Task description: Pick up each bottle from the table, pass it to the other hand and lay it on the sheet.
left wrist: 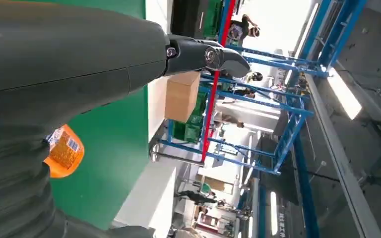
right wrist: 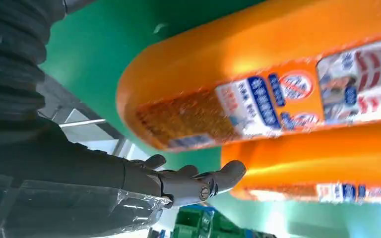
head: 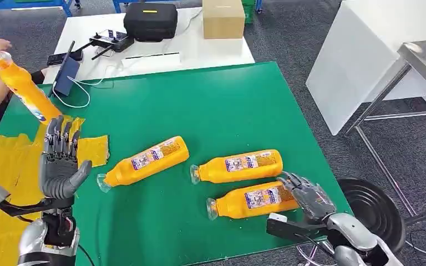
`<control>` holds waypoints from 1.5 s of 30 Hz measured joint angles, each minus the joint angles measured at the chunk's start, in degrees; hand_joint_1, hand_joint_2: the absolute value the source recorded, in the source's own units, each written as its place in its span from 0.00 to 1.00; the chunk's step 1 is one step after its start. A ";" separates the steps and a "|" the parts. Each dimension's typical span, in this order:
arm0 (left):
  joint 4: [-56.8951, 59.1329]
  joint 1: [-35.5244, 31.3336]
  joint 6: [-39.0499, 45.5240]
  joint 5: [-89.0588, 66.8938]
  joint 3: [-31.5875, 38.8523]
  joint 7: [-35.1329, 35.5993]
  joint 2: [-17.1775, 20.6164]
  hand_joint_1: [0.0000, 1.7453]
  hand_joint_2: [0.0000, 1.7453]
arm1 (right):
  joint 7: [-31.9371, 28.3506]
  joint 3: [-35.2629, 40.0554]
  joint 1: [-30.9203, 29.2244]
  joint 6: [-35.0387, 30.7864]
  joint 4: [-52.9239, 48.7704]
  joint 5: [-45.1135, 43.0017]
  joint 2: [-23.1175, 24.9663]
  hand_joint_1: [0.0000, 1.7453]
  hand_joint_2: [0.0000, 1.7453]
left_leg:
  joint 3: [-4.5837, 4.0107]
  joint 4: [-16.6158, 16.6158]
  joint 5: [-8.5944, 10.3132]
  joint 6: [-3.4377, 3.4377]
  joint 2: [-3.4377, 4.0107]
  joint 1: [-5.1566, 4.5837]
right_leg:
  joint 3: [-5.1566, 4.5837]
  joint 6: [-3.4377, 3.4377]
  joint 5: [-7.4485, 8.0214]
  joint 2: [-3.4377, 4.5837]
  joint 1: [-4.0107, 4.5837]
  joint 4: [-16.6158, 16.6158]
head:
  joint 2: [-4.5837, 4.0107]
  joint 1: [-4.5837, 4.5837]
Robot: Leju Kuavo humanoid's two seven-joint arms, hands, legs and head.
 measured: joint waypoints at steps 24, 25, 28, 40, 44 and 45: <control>2.25 -2.05 0.02 1.31 -0.63 0.87 0.33 0.00 1.00 | -0.79 8.98 -8.46 3.87 9.03 -1.81 -1.50 1.00 1.00 | 0.07 0.01 0.01 0.00 0.00 0.00 | 0.05 0.00 0.00 0.00 0.00 -0.01 | 0.00 0.00; 2.25 -2.05 0.02 1.38 -0.63 0.92 0.33 0.00 1.00 | -0.68 9.16 -8.59 3.89 9.07 -2.17 -1.73 1.00 1.00 | 0.08 0.01 0.01 0.00 0.00 0.00 | 0.06 0.00 0.00 0.00 0.00 0.00 | 0.00 0.00; 2.30 -2.08 0.04 1.60 -0.66 1.05 0.42 0.00 1.00 | -0.44 9.55 -8.78 3.89 9.12 -3.35 -2.36 1.00 1.00 | 0.09 0.01 0.00 0.00 0.00 -0.01 | 0.07 0.00 0.00 0.00 0.00 -0.01 | 0.00 0.00; 2.82 -1.50 -0.86 3.43 0.07 0.04 1.88 0.00 1.00 | -0.50 10.71 -12.25 1.44 12.12 -5.03 1.67 1.00 1.00 | 0.10 -0.02 -0.02 -0.02 0.47 0.14 | 0.21 -0.02 0.02 0.28 0.02 0.03 | 0.00 0.04; 3.59 -0.76 -3.74 3.98 2.77 -1.60 3.01 0.00 1.00 | -2.71 10.93 -14.85 -5.41 14.67 -10.52 8.75 1.00 1.00 | 0.21 -0.02 0.08 -0.14 0.42 0.14 | 0.09 -0.03 0.02 0.31 0.04 0.12 | 0.00 -0.02; 3.65 -0.28 -4.35 3.91 3.30 -1.86 3.17 0.00 1.00 | -3.63 10.51 -15.02 -7.05 14.36 -12.38 10.09 1.00 1.00 | 0.19 -0.02 0.14 -0.22 0.29 0.14 | 0.07 -0.04 0.01 0.24 0.09 0.18 | 0.00 -0.02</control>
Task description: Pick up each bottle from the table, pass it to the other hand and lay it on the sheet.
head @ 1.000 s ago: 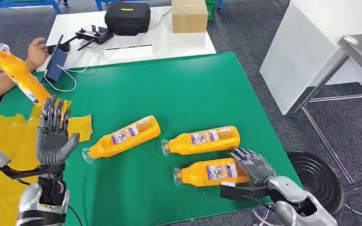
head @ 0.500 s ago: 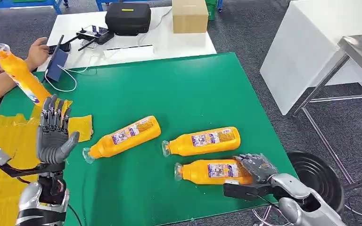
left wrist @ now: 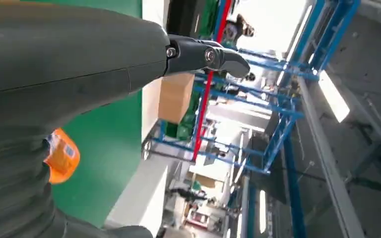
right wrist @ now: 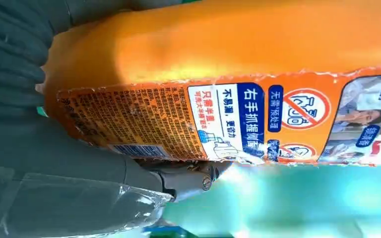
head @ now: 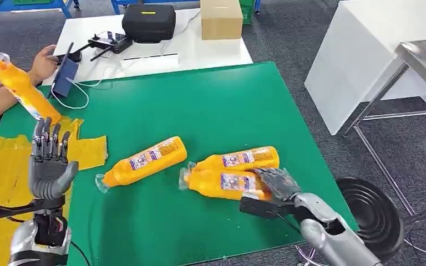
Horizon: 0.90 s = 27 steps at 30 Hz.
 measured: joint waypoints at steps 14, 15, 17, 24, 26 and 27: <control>-5.37 5.72 1.49 -1.64 0.77 1.45 -1.96 0.00 1.00 | -12.70 -16.00 9.90 0.30 -18.67 -18.15 4.08 1.00 1.00 | -0.27 0.02 -0.03 0.05 -0.62 -0.11 | -0.03 0.00 -0.04 -0.51 -0.08 -0.19 | 0.00 0.04; -5.71 5.88 1.99 -0.76 -0.56 1.77 -2.10 0.00 1.00 | -13.13 -17.50 11.28 1.25 -19.49 -17.94 3.93 1.00 1.00 | -0.29 0.02 -0.09 0.15 -0.58 -0.12 | -0.03 0.02 -0.03 -0.50 -0.09 -0.20 | 0.00 0.07; -6.27 5.98 2.06 1.21 -3.38 2.12 -2.23 0.00 1.00 | -13.20 -19.04 12.61 2.35 -20.22 -17.28 3.95 1.00 1.00 | -0.37 0.02 -0.15 0.21 -0.41 -0.15 | -0.03 0.05 -0.01 -0.45 -0.15 -0.20 | 0.00 0.07; -7.15 5.98 0.98 4.42 -8.42 2.93 -2.25 0.00 1.00 | -12.08 -19.08 12.51 2.61 -20.19 -15.75 4.93 1.00 1.00 | -0.23 0.02 -0.11 0.18 -0.36 -0.07 | -0.03 0.04 0.00 -0.33 -0.07 -0.19 | 0.00 0.02; -7.15 5.96 -0.99 6.85 -9.20 4.32 -2.23 0.00 1.00 | -11.10 -18.80 11.51 3.57 -19.76 -15.44 5.56 1.00 1.00 | -0.31 0.01 -0.11 0.17 -0.27 -0.03 | -0.04 0.04 0.00 -0.32 -0.07 -0.15 | 0.00 0.02; -7.13 5.91 -2.02 8.36 -9.70 5.20 -2.23 0.00 1.00 | -10.62 -18.25 10.33 3.94 -19.13 -15.16 6.17 1.00 1.00 | -0.27 0.01 -0.11 0.17 -0.21 -0.03 | -0.05 0.04 0.01 -0.27 -0.06 -0.15 | 0.00 0.00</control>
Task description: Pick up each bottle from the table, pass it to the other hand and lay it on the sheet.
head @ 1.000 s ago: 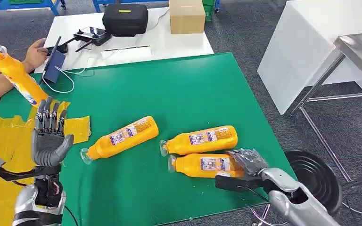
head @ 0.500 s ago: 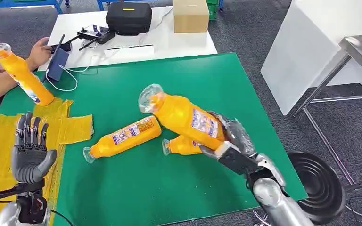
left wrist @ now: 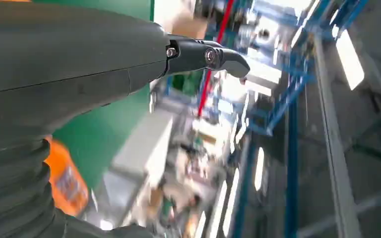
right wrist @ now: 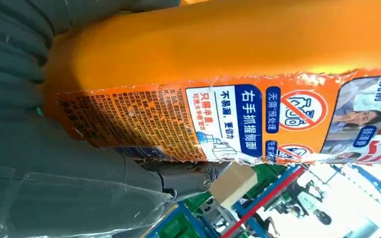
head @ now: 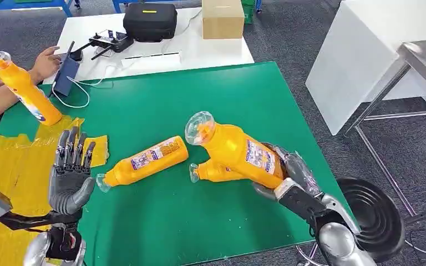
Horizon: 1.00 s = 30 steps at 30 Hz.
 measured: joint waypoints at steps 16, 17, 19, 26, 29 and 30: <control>1.44 -1.42 -4.23 6.07 -11.46 3.90 0.07 0.00 1.00 | 4.68 16.31 -16.81 -0.04 17.74 3.85 12.09 1.00 1.00 | 0.06 0.01 0.11 -0.09 -0.11 -0.02 | -0.01 -0.02 0.00 -0.01 0.02 0.05 | 0.00 0.04; 1.51 -1.42 -4.20 6.07 -11.57 3.90 0.13 0.00 1.00 | 4.70 16.64 -17.17 -0.06 18.26 3.87 12.40 1.00 1.00 | 0.06 0.01 0.11 -0.09 -0.11 -0.02 | -0.01 -0.02 0.00 -0.02 0.02 0.05 | 0.00 0.04; 1.53 -1.50 -4.20 6.07 -11.81 3.92 0.22 0.00 1.00 | 4.77 17.30 -17.80 -0.06 19.09 3.89 12.82 1.00 1.00 | 0.05 0.01 0.11 -0.09 -0.11 -0.03 | -0.01 -0.01 0.00 -0.01 0.01 0.05 | 0.00 0.04; 2.89 -3.41 -3.00 5.37 -12.64 3.92 0.33 0.00 1.00 | 6.10 22.96 -20.72 0.07 24.34 5.05 16.51 1.00 1.00 | 0.09 0.01 0.12 -0.10 -0.10 0.01 | -0.01 -0.02 0.00 0.01 0.06 0.06 | 0.00 0.02; 3.48 -4.18 -2.50 4.69 -12.59 3.81 0.33 0.00 1.00 | 6.25 25.17 -20.91 -0.21 26.30 5.47 17.51 1.00 1.00 | 0.09 0.00 0.12 -0.10 -0.10 0.02 | -0.02 -0.02 0.00 0.01 0.09 0.07 | 0.00 0.04; 3.59 -4.31 -2.46 4.65 -12.55 3.76 0.33 0.00 1.00 | 6.28 25.56 -20.93 -0.30 26.76 5.53 17.73 1.00 1.00 | 0.08 0.00 0.12 -0.10 -0.10 0.02 | -0.02 -0.02 0.00 0.01 0.09 0.07 | 0.00 0.02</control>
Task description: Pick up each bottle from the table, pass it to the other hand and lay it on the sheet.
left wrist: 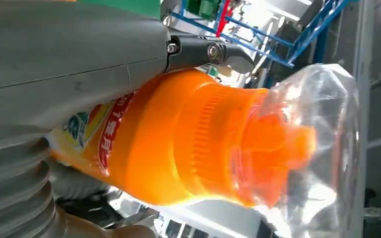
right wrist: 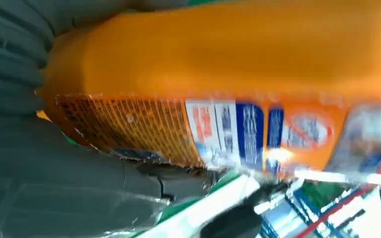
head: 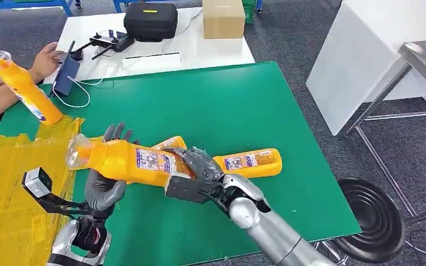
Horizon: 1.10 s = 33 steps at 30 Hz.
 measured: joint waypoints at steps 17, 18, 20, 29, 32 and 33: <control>2.93 -2.04 3.10 -5.16 0.46 -1.53 -0.77 1.00 1.00 | 0.33 5.72 -0.58 -0.09 3.82 0.18 2.91 1.00 1.00 | -0.02 0.00 -0.01 0.00 0.02 -0.03 | -0.04 0.00 0.00 0.01 -0.03 -0.01 | 0.00 0.02; 3.08 -2.05 3.10 -5.38 0.55 -1.66 -0.76 1.00 1.00 | 0.35 5.90 -0.70 -0.09 4.02 0.09 2.95 1.00 1.00 | -0.02 0.00 -0.01 0.00 0.02 -0.03 | -0.04 0.00 0.00 0.01 -0.03 -0.01 | 0.00 0.02; 3.28 -2.05 2.97 -5.79 0.74 -1.99 -0.79 1.00 1.00 | 0.44 6.21 -0.97 -0.13 4.41 -0.22 3.04 1.00 1.00 | -0.01 0.00 0.00 0.00 0.01 -0.03 | -0.04 0.00 0.00 0.01 -0.03 -0.01 | 0.00 0.02; 4.39 -2.28 1.29 -5.95 1.07 -3.01 -0.76 1.00 1.00 | 0.28 6.60 -1.46 -0.50 5.68 -1.18 3.28 1.00 1.00 | -0.05 0.00 -0.01 0.01 0.01 -0.03 | -0.03 0.00 0.00 0.01 -0.03 -0.01 | 0.00 0.02; 4.92 -2.41 -0.06 -5.29 1.75 -4.22 -0.09 1.00 1.00 | 0.31 6.95 -2.18 -0.52 6.99 -1.18 4.74 1.00 1.00 | -0.05 0.00 -0.01 0.00 0.04 -0.02 | -0.06 0.00 0.00 0.02 -0.03 0.00 | 0.00 0.02; 5.05 -2.48 -0.53 -5.14 2.01 -4.55 0.15 1.00 1.00 | 0.33 7.02 -2.46 -0.52 7.52 -1.18 5.25 1.00 1.00 | -0.04 0.00 0.00 0.00 0.03 -0.01 | -0.06 0.00 0.00 0.02 -0.01 0.00 | 0.00 0.00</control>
